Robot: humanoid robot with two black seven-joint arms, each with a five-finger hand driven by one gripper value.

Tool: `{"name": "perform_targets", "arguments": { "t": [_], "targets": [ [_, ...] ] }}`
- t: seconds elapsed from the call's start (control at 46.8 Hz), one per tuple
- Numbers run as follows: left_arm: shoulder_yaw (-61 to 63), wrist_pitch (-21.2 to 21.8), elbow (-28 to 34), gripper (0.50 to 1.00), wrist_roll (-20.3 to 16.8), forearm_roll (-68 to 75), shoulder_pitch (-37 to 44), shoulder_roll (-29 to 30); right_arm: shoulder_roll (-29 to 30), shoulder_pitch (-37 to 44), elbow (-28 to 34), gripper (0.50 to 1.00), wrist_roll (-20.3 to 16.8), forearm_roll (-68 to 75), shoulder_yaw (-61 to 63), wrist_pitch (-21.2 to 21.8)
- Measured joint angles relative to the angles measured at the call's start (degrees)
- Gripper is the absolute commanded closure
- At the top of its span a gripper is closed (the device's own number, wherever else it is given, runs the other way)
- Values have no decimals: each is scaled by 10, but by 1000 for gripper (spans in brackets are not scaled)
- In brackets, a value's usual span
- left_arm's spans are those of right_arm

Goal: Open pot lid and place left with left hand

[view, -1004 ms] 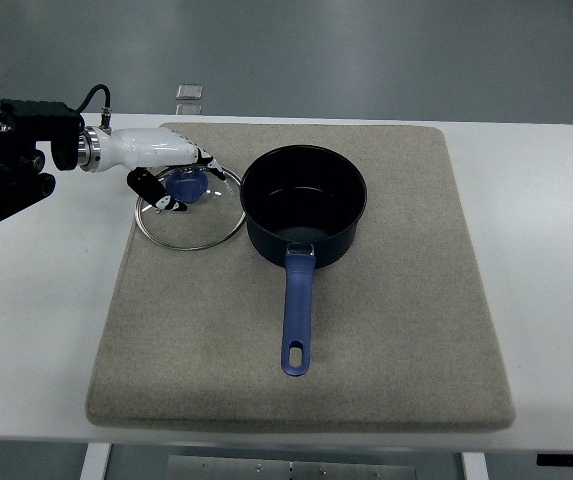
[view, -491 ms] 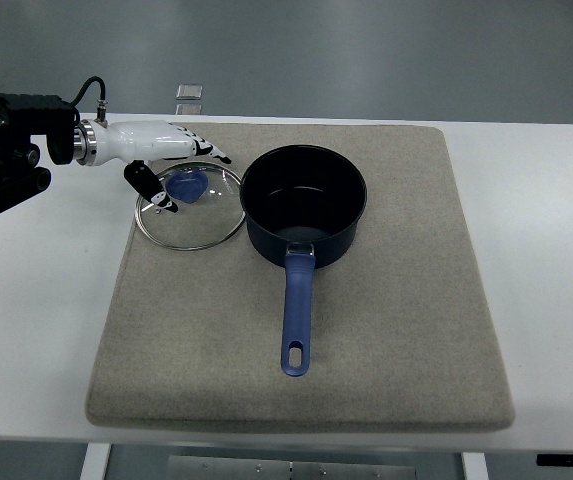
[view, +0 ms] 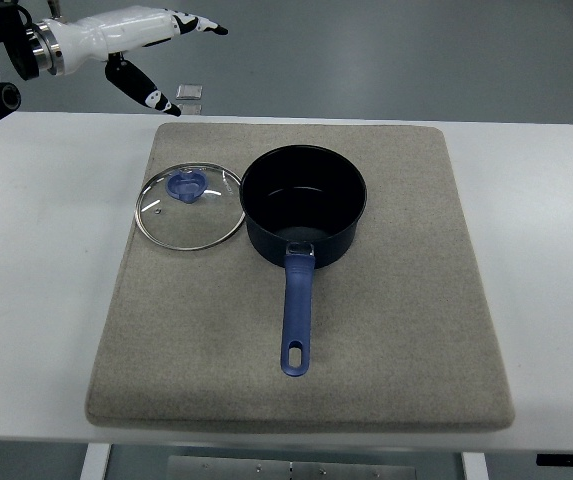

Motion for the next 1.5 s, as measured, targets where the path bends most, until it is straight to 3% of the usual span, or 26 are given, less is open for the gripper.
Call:
{"name": "perform_targets", "arguments": {
  "t": [0.278, 0.491, 0.748, 1.068, 1.196, 1.346, 1.495],
  "targets": [
    [-34, 18, 10, 512, 0, -178, 6, -14, 0, 0, 0, 583, 0, 0, 0, 0],
    [-41, 46, 74, 512, 0, -354, 37, -90, 0, 0, 0, 583, 0, 0, 0, 0],
    [-48, 25, 193, 514, 1, -576, 59, -175, 0, 0, 0, 583, 0, 0, 0, 0],
    [-131, 13, 213, 521, 19, -663, 95, -204, 0, 0, 0, 583, 0, 0, 0, 0],
    [-156, 14, 227, 525, 55, -710, 105, -211, 0, 0, 0, 583, 0, 0, 0, 0],
    [-158, 18, 252, 525, 153, -796, 121, -230, 0, 0, 0, 583, 0, 0, 0, 0],
    [-178, 16, 259, 525, 174, -827, 134, -237, 0, 0, 0, 583, 0, 0, 0, 0]
  ]
}}
